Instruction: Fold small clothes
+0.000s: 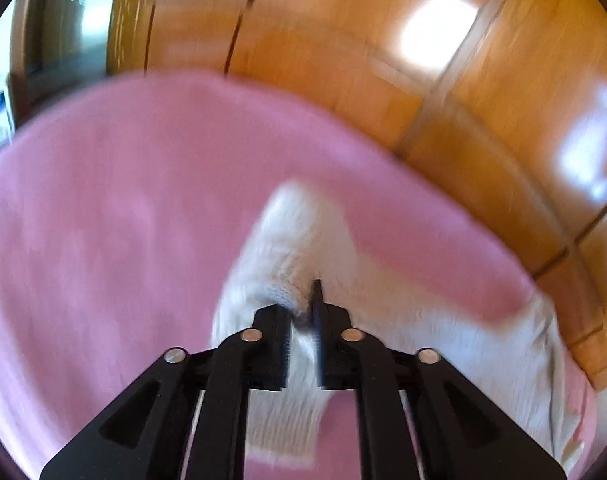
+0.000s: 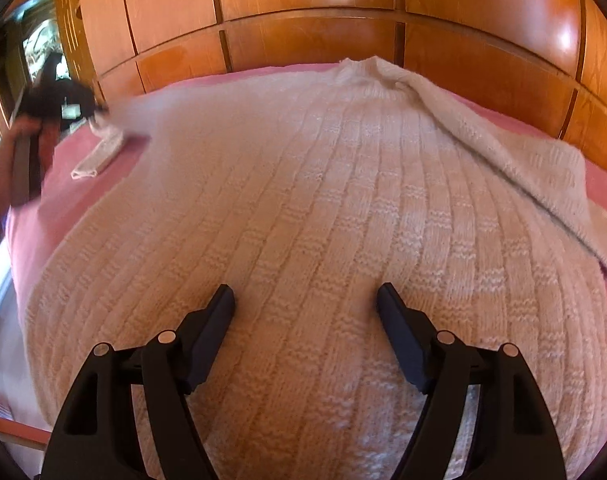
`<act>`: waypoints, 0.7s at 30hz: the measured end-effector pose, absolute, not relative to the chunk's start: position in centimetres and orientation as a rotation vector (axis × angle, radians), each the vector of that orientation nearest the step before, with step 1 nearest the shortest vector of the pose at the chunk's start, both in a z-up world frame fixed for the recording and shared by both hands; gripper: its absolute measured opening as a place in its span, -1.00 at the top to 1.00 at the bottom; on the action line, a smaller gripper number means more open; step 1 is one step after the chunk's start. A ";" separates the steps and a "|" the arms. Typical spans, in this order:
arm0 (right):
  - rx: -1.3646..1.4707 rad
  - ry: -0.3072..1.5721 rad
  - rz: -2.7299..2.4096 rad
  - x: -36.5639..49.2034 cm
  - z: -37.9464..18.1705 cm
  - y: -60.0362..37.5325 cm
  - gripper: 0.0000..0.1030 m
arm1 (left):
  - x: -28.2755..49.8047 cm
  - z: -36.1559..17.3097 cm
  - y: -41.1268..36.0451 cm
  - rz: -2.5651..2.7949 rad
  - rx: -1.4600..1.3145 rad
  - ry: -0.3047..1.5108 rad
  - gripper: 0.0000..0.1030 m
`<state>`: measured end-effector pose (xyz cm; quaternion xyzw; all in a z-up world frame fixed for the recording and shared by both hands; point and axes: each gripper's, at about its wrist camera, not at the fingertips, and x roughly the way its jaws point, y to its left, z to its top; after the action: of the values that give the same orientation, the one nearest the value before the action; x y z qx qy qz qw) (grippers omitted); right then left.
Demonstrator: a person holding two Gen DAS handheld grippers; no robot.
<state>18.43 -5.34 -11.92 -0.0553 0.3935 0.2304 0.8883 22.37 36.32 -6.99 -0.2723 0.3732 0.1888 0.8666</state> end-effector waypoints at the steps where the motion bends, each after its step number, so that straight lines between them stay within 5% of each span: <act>1: -0.110 0.819 0.483 18.5 -11.8 -5.5 -0.45 | 21.9 -7.3 35.6 0.397 -0.566 0.793 0.53; 4: -0.067 0.832 0.497 18.5 -11.1 -6.7 -0.44 | 19.4 -7.6 33.6 0.395 -0.561 0.798 0.27; 13: 0.033 0.712 0.140 17.5 -6.2 -20.7 -0.37 | 14.1 -5.6 23.4 0.168 -0.440 0.788 0.25; 16: -0.002 0.721 -0.048 18.0 -6.2 -26.7 -0.33 | 13.1 -5.0 18.8 0.071 -0.356 0.778 -0.09; 21: 0.044 0.767 -0.252 20.5 -8.0 -35.3 -0.20 | 12.8 -4.9 12.4 -0.046 -0.246 0.779 -0.09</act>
<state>20.50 -35.34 -8.02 0.0215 0.3731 -0.1228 0.9194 12.76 12.41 -4.94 -0.1196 0.3787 -0.0224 0.9175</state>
